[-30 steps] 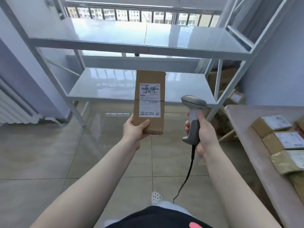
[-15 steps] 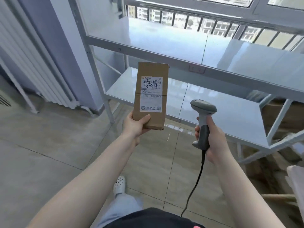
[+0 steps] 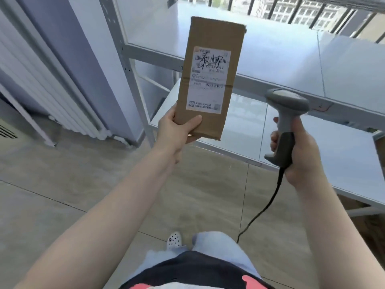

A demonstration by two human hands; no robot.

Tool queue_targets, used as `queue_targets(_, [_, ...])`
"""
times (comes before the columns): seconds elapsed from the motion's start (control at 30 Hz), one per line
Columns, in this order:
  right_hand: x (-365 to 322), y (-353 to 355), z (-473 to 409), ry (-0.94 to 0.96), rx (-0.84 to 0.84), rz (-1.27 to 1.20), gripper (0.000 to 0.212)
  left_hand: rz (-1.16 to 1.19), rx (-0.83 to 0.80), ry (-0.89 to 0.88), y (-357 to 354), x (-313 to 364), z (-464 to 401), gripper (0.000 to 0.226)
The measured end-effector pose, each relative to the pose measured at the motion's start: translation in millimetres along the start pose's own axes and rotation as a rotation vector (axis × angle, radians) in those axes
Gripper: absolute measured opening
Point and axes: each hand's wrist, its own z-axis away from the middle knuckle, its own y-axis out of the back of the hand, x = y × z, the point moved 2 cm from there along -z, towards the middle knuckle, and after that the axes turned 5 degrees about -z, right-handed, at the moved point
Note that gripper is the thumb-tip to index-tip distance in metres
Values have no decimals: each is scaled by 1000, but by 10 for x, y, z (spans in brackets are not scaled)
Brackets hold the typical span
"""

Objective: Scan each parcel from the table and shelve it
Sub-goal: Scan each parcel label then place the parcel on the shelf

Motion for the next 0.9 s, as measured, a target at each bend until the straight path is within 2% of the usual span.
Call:
queue_targets(0.57, [-508,-1120,-1566,2,-137,7,42,37,127,-78,317,1187,-1794,41])
queue_targets(0.77, [-596,-1402,-1770,4,-157,10,53,-108,91,-19,559,1704,-2522,41])
queue_targets(0.9, [-542,-1604,-1829,-17,-121,-15,51,-278,71,56,588,1897,-2958,36])
